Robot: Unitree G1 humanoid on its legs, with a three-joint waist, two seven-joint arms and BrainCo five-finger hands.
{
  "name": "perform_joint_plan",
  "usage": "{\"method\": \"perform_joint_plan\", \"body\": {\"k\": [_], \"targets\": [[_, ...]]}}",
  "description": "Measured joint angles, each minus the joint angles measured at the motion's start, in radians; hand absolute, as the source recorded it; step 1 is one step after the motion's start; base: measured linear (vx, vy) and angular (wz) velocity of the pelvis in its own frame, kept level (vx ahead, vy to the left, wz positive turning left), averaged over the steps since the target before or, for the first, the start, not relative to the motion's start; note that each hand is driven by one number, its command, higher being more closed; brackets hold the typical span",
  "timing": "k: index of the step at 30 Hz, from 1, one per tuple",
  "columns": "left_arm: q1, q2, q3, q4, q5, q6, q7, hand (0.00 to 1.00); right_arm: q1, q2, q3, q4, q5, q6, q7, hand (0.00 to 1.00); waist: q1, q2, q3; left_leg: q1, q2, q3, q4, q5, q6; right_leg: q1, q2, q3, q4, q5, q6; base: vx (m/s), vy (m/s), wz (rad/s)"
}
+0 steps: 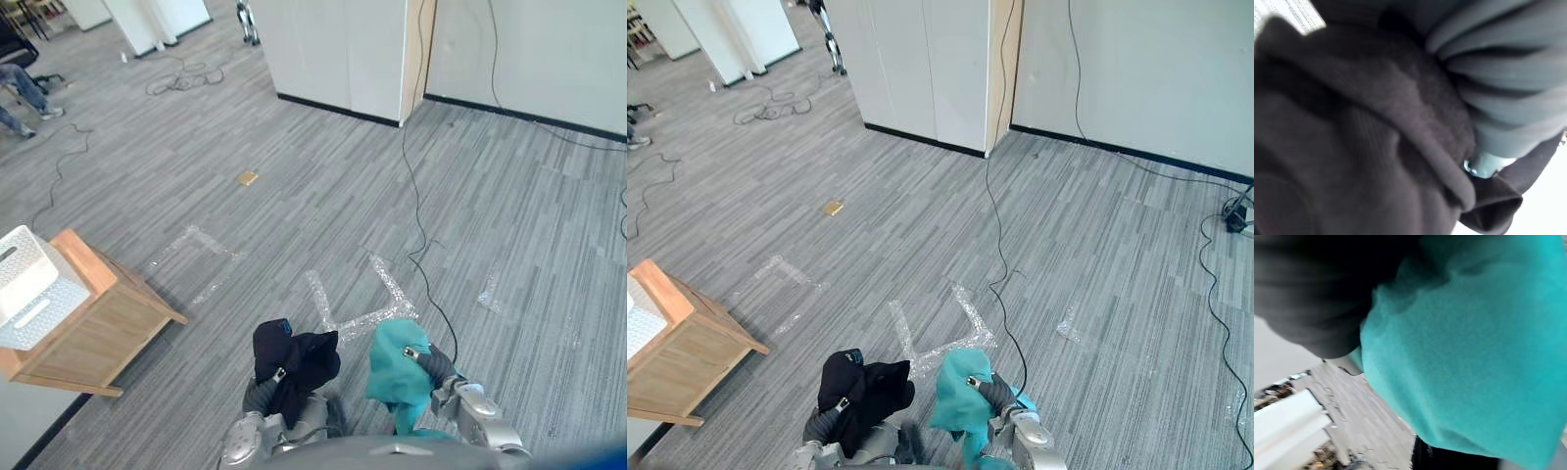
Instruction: Tidy the bed and pick cloth on bed and put in laundry
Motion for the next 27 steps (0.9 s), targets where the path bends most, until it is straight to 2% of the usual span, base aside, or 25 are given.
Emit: {"method": "perform_joint_plan", "body": {"k": [1,2,3,4,5,6,7,8,9,10,11,12,14,16,18,19,20,21,23,24,25,26,27], "targets": [[-0.003,0.001,0.000,0.000,0.000,0.000,0.004,1.00,0.011,-0.001,0.000,0.002,0.000,-0.008,-0.001,1.00,-0.001,-0.004,0.000,0.006,-0.002,0.029,-0.004,0.021,0.030,0.012,-0.008,-0.025,0.003,-0.010,0.017,0.30,0.120,1.27],[-0.012,0.003,-0.001,-0.001,0.001,-0.001,0.008,1.00,0.022,-0.005,0.001,0.006,-0.001,-0.019,-0.001,1.00,0.002,-0.017,-0.001,0.009,-0.036,0.065,-0.014,0.025,0.076,0.026,-0.035,-0.071,0.018,-0.027,0.044,0.37,0.165,1.04],[-0.015,0.003,-0.006,-0.005,0.001,-0.003,0.014,1.00,0.023,-0.008,-0.001,0.006,-0.008,-0.026,-0.002,1.00,0.004,-0.023,-0.005,0.009,-0.059,0.074,-0.022,0.013,0.102,0.027,-0.054,-0.094,0.036,-0.037,0.061,0.44,0.217,1.05],[-0.020,0.002,-0.008,-0.009,0.002,-0.004,0.027,1.00,0.021,-0.006,0.000,0.006,-0.022,-0.036,-0.009,1.00,0.020,-0.019,-0.011,0.011,-0.090,0.047,-0.028,-0.005,0.134,0.029,-0.075,-0.109,0.052,-0.037,0.079,0.36,0.191,0.66],[-0.020,0.001,-0.009,-0.012,0.002,-0.005,0.031,1.00,0.023,-0.005,0.001,0.006,-0.029,-0.036,-0.010,1.00,0.028,-0.021,-0.012,0.014,-0.100,0.038,-0.024,-0.015,0.145,0.028,-0.089,-0.107,0.073,-0.036,0.097,0.40,0.203,0.70],[-0.015,-0.001,-0.008,-0.025,0.002,-0.004,0.048,1.00,0.015,-0.003,0.000,0.007,-0.044,-0.036,-0.011,1.00,0.034,-0.027,-0.012,0.029,-0.119,0.016,-0.022,-0.030,0.161,0.016,-0.122,-0.105,0.162,-0.046,0.136,0.51,0.243,0.84],[-0.011,0.002,-0.008,-0.035,0.004,-0.004,0.064,1.00,0.014,0.018,0.000,0.008,-0.059,-0.036,-0.014,1.00,0.039,-0.036,-0.011,0.059,-0.131,-0.004,-0.015,-0.049,0.183,-0.006,-0.167,-0.102,0.330,-0.056,0.156,0.52,0.237,1.07],[-0.011,0.007,-0.008,-0.037,0.006,-0.004,0.071,1.00,0.015,0.025,-0.001,0.011,-0.059,-0.036,-0.020,1.00,0.040,-0.047,-0.010,0.089,-0.141,-0.035,-0.008,-0.061,0.192,-0.039,-0.211,-0.098,0.499,-0.037,0.167,0.43,0.175,1.10],[-0.011,0.011,-0.008,-0.042,0.015,-0.005,0.075,1.00,0.014,0.034,0.001,0.011,-0.059,-0.040,-0.023,1.00,0.043,-0.057,-0.009,0.127,-0.147,-0.075,-0.009,-0.077,0.190,-0.093,-0.256,-0.066,0.689,0.008,0.143,0.46,0.094,1.14],[-0.011,0.013,-0.014,-0.046,0.031,-0.005,0.088,1.00,0.014,0.046,0.005,0.011,-0.059,-0.048,-0.024,1.00,0.050,-0.061,-0.009,0.179,-0.148,-0.130,-0.011,-0.112,0.180,-0.153,-0.295,-0.023,0.900,0.013,0.118,0.45,0.067,1.09],[-0.011,0.016,-0.021,-0.046,0.043,-0.005,0.096,1.00,0.014,0.054,0.005,0.011,-0.059,-0.048,-0.030,1.00,0.050,-0.065,-0.009,0.203,-0.153,-0.159,-0.013,-0.123,0.178,-0.174,-0.317,-0.014,0.977,0.003,0.104,0.53,0.036,1.32],[-0.009,0.023,-0.034,-0.046,0.058,-0.005,0.114,1.00,0.018,0.064,0.006,0.011,-0.057,-0.050,-0.040,1.00,0.047,-0.071,-0.012,0.242,-0.160,-0.218,-0.023,-0.133,0.174,-0.214,-0.348,-0.013,1.046,-0.017,0.074,0.39,-0.027,1.46],[-0.012,0.034,-0.035,-0.047,0.063,-0.011,0.132,1.00,0.019,0.071,0.014,0.012,-0.055,-0.055,-0.053,1.00,0.045,-0.086,-0.021,0.273,-0.161,-0.305,-0.028,-0.148,0.165,-0.280,-0.347,0.020,1.019,-0.053,0.074,0.35,-0.079,1.49],[-0.025,0.036,-0.036,-0.050,0.088,-0.016,0.152,1.00,0.015,0.069,0.026,0.024,-0.023,-0.059,-0.075,1.00,0.036,-0.086,-0.020,0.296,-0.133,-0.425,-0.026,-0.160,0.147,-0.338,-0.285,0.067,0.814,-0.094,0.088,0.30,-0.157,1.47],[-0.025,0.040,-0.038,-0.051,0.099,-0.034,0.154,1.00,0.012,0.068,0.027,0.041,0.013,-0.061,-0.090,1.00,0.032,-0.078,-0.015,0.306,-0.104,-0.511,-0.024,-0.176,0.127,-0.379,-0.218,0.129,0.615,-0.088,0.097,0.28,-0.242,1.33],[-0.024,0.043,-0.039,-0.051,0.100,-0.036,0.152,1.00,0.012,0.065,0.027,0.047,0.024,-0.061,-0.098,1.00,0.029,-0.075,-0.013,0.311,-0.089,-0.558,-0.023,-0.188,0.110,-0.406,-0.192,0.158,0.480,-0.057,0.108,0.24,-0.238,1.19],[-0.023,0.044,-0.039,-0.051,0.100,-0.039,0.151,1.00,0.012,0.065,0.027,0.047,0.027,-0.061,-0.100,1.00,0.029,-0.075,-0.013,0.314,-0.083,-0.575,-0.023,-0.194,0.102,-0.419,-0.187,0.168,0.415,-0.026,0.106,0.27,-0.286,0.96],[-0.021,0.046,-0.038,-0.051,0.101,-0.048,0.149,1.00,0.009,0.063,0.027,0.047,0.053,-0.060,-0.100,1.00,0.032,-0.080,-0.010,0.328,-0.075,-0.602,-0.023,-0.210,0.085,-0.438,-0.183,0.172,0.282,0.051,0.109,0.20,-0.209,0.59],[-0.015,0.047,-0.037,-0.051,0.102,-0.072,0.148,1.00,0.001,0.058,0.027,0.047,0.071,-0.060,-0.094,1.00,0.046,-0.091,-0.006,0.348,-0.068,-0.616,-0.016,-0.245,0.056,-0.488,-0.194,0.177,0.177,0.116,0.125,0.36,-0.419,0.36],[-0.012,0.051,-0.033,-0.051,0.110,-0.089,0.143,1.00,-0.006,0.058,0.027,0.047,0.090,-0.059,-0.086,1.00,0.057,-0.103,-0.003,0.366,-0.065,-0.617,-0.004,-0.280,0.035,-0.522,-0.201,0.195,0.173,0.120,0.131,0.38,-0.486,0.16],[-0.008,0.054,-0.030,-0.051,0.123,-0.096,0.135,1.00,-0.009,0.057,0.027,0.050,0.096,-0.059,-0.081,1.00,0.057,-0.105,0.000,0.380,-0.058,-0.623,0.003,-0.303,0.023,-0.532,-0.201,0.207,0.187,0.156,0.119,0.38,-0.514,0.20],[-0.007,0.052,-0.029,-0.051,0.135,-0.099,0.122,1.00,-0.017,0.041,0.024,0.055,0.103,-0.059,-0.079,1.00,0.046,-0.083,-0.002,0.398,-0.013,-0.633,0.018,-0.349,0.007,-0.537,-0.171,0.206,0.253,0.220,0.102,0.28,-0.360,0.28],[-0.006,0.044,-0.034,-0.051,0.141,-0.110,0.106,1.00,-0.021,0.029,0.022,0.054,0.108,-0.059,-0.079,1.00,0.041,-0.048,-0.010,0.400,0.020,-0.635,0.028,-0.370,0.002,-0.559,-0.141,0.202,0.312,0.208,0.084,0.48,-0.510,0.19]]}}
